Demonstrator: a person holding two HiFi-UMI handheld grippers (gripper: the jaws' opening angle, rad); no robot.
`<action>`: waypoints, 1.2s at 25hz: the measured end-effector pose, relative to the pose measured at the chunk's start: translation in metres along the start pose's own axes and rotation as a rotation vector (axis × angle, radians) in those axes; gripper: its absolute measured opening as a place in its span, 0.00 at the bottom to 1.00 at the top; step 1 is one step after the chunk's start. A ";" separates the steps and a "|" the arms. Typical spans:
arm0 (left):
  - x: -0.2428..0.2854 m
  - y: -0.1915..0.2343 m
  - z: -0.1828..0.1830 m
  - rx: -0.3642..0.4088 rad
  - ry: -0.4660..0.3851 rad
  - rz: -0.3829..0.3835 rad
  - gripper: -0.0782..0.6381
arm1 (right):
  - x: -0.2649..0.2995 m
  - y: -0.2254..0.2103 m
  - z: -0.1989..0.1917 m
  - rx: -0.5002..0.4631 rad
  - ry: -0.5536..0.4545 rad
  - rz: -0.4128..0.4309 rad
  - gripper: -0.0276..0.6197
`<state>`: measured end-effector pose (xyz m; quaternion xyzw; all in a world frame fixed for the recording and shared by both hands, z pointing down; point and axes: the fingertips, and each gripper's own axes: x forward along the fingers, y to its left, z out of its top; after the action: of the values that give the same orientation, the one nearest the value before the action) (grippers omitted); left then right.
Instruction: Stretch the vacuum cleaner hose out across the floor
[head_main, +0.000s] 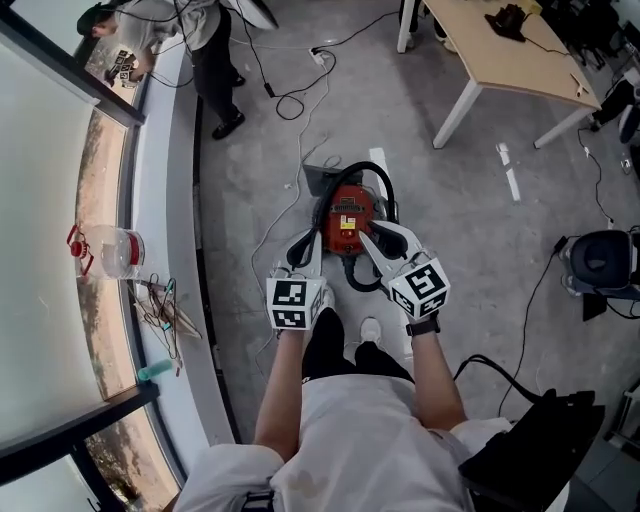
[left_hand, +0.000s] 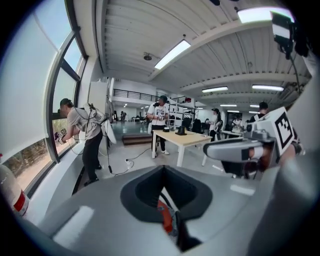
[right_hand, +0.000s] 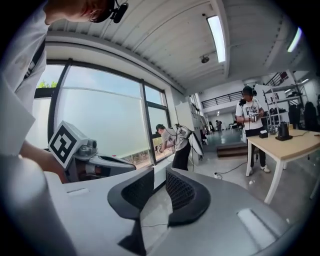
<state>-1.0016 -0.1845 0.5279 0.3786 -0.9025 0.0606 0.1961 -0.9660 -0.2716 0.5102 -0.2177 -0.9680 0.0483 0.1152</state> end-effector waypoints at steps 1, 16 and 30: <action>0.003 0.008 -0.010 -0.010 0.022 0.003 0.11 | 0.008 -0.001 -0.008 0.011 0.019 -0.002 0.16; 0.084 0.093 -0.171 -0.144 0.291 -0.101 0.14 | 0.124 0.006 -0.147 0.151 0.299 0.001 0.23; 0.205 0.119 -0.311 -0.120 0.442 -0.051 0.16 | 0.205 -0.055 -0.333 0.369 0.516 -0.023 0.32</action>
<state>-1.1207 -0.1553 0.8992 0.3664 -0.8298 0.0833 0.4126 -1.0874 -0.2177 0.8816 -0.1872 -0.8842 0.1651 0.3949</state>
